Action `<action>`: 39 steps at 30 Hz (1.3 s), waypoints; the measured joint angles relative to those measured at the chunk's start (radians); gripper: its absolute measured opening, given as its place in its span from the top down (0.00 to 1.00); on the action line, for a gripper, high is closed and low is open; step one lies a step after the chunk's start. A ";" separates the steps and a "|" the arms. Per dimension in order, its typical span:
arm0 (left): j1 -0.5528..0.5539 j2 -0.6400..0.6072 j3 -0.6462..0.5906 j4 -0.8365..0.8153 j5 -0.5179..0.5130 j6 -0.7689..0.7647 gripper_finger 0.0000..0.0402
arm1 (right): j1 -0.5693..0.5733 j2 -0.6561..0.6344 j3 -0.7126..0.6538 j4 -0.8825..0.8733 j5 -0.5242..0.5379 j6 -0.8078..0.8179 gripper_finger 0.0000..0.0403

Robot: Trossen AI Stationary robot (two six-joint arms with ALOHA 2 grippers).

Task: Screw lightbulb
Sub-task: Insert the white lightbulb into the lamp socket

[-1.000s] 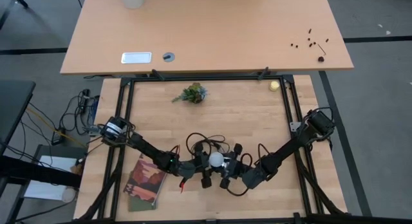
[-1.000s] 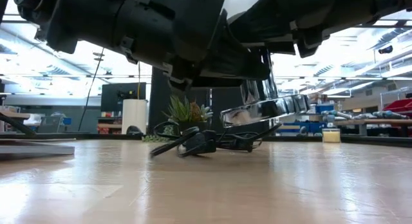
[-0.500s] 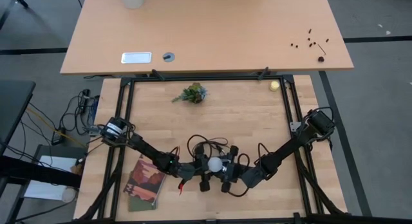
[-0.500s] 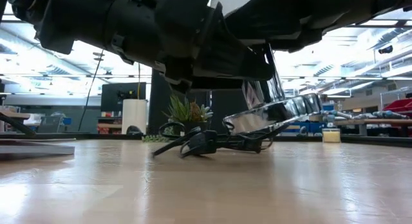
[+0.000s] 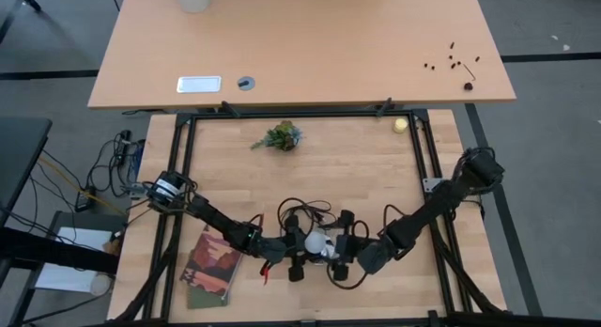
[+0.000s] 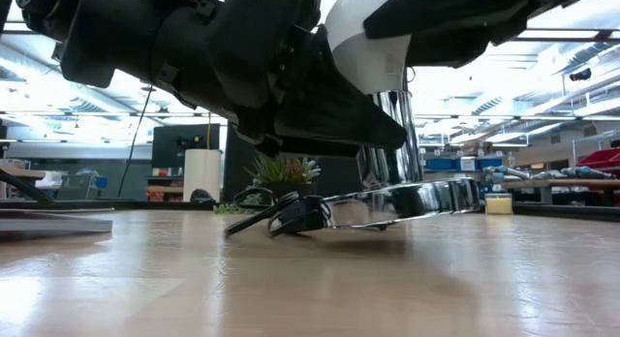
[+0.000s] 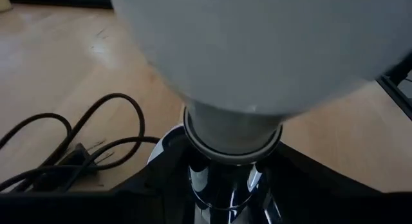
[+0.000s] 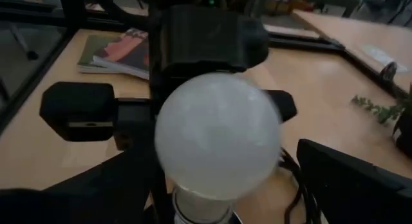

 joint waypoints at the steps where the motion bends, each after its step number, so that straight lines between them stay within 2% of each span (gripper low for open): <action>1: 0.000 0.000 0.000 0.000 0.000 0.000 0.53 | 0.000 -0.017 0.000 -0.030 -0.020 0.023 0.06; 6: 0.000 0.000 0.000 0.000 -0.030 -0.019 0.53 | 0.007 -0.073 0.000 -0.122 -0.096 0.069 0.06; 13: 0.001 0.000 0.000 -0.045 -0.075 -0.001 0.50 | 0.061 -0.096 0.000 -0.184 -0.064 0.098 0.07; 18: 0.002 -0.001 0.000 -0.116 -0.073 -0.010 0.49 | 0.088 -0.127 -0.001 -0.317 -0.057 0.243 0.07; 22: 0.007 -0.002 0.000 -0.120 -0.072 -0.010 0.49 | 0.103 -0.147 -0.001 -0.422 -0.005 0.333 0.07; 32: 0.040 -0.002 0.000 -0.118 -0.088 -0.023 0.49 | 0.085 -0.155 -0.001 -0.525 0.020 0.294 0.08; 39: 0.066 -0.002 0.001 -0.126 -0.093 0.007 0.49 | 0.010 -0.185 -0.020 -0.534 -0.066 0.232 0.08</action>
